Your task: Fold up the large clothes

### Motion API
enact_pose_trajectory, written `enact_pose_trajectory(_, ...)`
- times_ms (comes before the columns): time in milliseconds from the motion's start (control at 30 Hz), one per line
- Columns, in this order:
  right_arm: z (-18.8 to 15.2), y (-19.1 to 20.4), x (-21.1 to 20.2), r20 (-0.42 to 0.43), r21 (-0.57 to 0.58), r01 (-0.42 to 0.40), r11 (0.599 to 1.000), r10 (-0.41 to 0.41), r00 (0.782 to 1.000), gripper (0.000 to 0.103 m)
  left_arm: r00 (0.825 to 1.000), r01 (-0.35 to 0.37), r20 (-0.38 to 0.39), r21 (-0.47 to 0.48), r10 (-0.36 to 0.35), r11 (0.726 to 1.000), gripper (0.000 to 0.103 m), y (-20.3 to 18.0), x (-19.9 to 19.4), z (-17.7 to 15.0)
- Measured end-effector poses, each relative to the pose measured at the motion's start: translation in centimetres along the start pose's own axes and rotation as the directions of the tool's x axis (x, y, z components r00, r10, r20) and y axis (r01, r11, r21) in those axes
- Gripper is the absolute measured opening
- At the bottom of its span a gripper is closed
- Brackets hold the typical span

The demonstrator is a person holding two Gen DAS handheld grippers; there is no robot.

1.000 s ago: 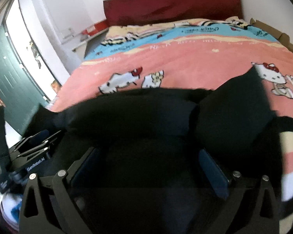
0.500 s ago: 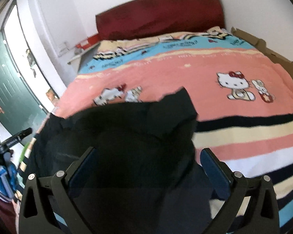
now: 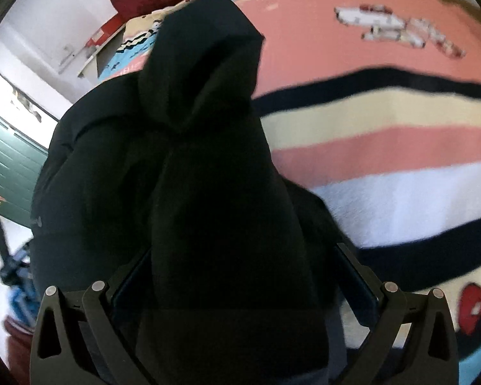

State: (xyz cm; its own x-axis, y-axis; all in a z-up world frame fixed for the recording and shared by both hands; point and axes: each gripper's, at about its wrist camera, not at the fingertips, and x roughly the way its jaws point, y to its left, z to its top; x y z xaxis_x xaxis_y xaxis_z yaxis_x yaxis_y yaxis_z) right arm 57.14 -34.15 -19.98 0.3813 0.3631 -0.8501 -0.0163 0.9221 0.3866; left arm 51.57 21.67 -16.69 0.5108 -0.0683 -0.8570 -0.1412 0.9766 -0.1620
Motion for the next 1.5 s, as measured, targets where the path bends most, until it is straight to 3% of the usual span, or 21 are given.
enact_pose_trajectory(67,0.0,-0.7,0.8,-0.027,0.019,-0.045,0.999,0.046,0.999,0.103,0.997,0.070,-0.024,-0.049,-0.071,0.996,0.103,0.8,1.0,-0.3)
enact_pose_trajectory(200,-0.4,-2.0,2.2,-0.051,0.045,-0.140,0.989,0.142,0.989,0.103,0.968,0.231,-0.065,-0.148,-0.243,0.961,0.103,2.8,3.0,-1.4)
enact_pose_trajectory(433,-1.3,-2.7,3.3,-0.060,0.022,-0.217,0.976,0.218,0.974,0.103,0.954,0.293,-0.039,-0.094,-0.298,0.951,0.101,1.1,2.8,-2.7)
enact_pose_trajectory(467,-1.4,-2.6,3.3,-0.067,0.010,-0.220,0.976,0.220,0.973,0.103,0.954,0.294,-0.024,-0.093,-0.297,0.951,0.097,0.8,2.6,-3.0)
enact_pose_trajectory(500,-1.6,-2.2,3.4,-0.066,-0.006,-0.213,0.977,0.213,0.975,0.103,0.951,0.306,-0.008,-0.093,-0.308,0.947,0.081,0.4,2.3,-3.3)
enact_pose_trajectory(533,-1.8,-2.0,3.4,-0.061,-0.017,-0.203,0.979,0.202,0.978,0.102,0.944,0.330,0.012,-0.094,-0.331,0.939,0.073,-0.1,1.7,-3.6)
enact_pose_trajectory(567,-1.9,-1.7,3.3,-0.054,-0.026,-0.194,0.981,0.192,0.980,0.095,0.946,0.325,0.026,-0.092,-0.324,0.941,0.062,-0.7,1.2,-3.8)
enact_pose_trajectory(600,-2.1,-1.4,3.0,-0.043,-0.030,-0.199,0.980,0.198,0.979,0.080,0.950,0.310,0.041,-0.077,-0.308,0.947,0.051,-1.4,0.4,-4.0)
enact_pose_trajectory(633,-2.4,-1.1,2.5,-0.030,-0.028,-0.216,0.976,0.215,0.976,0.071,0.952,0.304,0.048,-0.067,-0.301,0.950,0.046,-1.8,-0.1,-4.2)
enact_pose_trajectory(667,-2.6,-0.6,1.9,-0.015,-0.037,-0.225,0.974,0.224,0.974,0.055,0.956,0.290,0.053,-0.053,-0.287,0.956,0.039,-2.4,-0.9,-4.3)
enact_pose_trajectory(700,-2.9,0.1,1.2,-0.001,-0.060,-0.219,0.974,0.220,0.976,0.040,0.959,0.280,0.055,-0.042,-0.277,0.959,0.033,-2.8,-1.5,-4.3)
enact_pose_trajectory(800,-3.2,2.4,-0.7,0.041,-0.128,-0.181,0.975,0.188,0.981,0.019,0.959,0.274,0.080,-0.019,-0.272,0.962,0.026,-3.9,-4.2,-4.3)
enact_pose_trajectory(900,-3.2,4.8,-3.3,0.108,-0.180,-0.177,0.968,0.198,0.974,0.014,0.943,0.314,0.131,-0.042,-0.306,0.949,0.023,-3.6,-7.0,-3.8)
enact_pose_trajectory(1000,-3.3,7.3,-6.9,0.179,-0.224,-0.203,0.953,0.245,0.953,0.013,0.921,0.361,0.165,-0.031,-0.352,0.932,0.019,-3.5,-10.0,-2.4)
enact_pose_trajectory(1100,-3.2,9.8,-9.5,0.205,-0.280,-0.205,0.938,0.267,0.942,0.012,0.905,0.368,0.211,0.051,-0.370,0.928,0.020,-4.8,-14.1,-2.2)
enact_pose_trajectory(1233,-4.0,11.3,-12.9,0.227,-0.315,-0.223,0.923,0.301,0.926,0.012,0.887,0.397,0.234,0.051,-0.398,0.916,0.019,-4.3,-17.1,-3.1)
enact_pose_trajectory(1300,-5.0,10.2,-13.7,0.231,-0.306,-0.245,0.920,0.322,0.918,0.012,0.888,0.397,0.231,0.053,-0.398,0.916,0.019,-3.5,-17.3,-4.1)
enact_pose_trajectory(1367,-6.6,8.5,-13.5,0.227,-0.277,-0.257,0.926,0.323,0.919,0.012,0.899,0.390,0.203,0.035,-0.388,0.920,0.020,-2.6,-16.2,-5.2)
enact_pose_trajectory(1500,-10.3,5.3,-10.3,0.177,-0.198,-0.212,0.957,0.248,0.952,0.014,0.949,0.282,0.141,0.028,-0.284,0.959,0.027,-1.4,-13.0,-7.7)
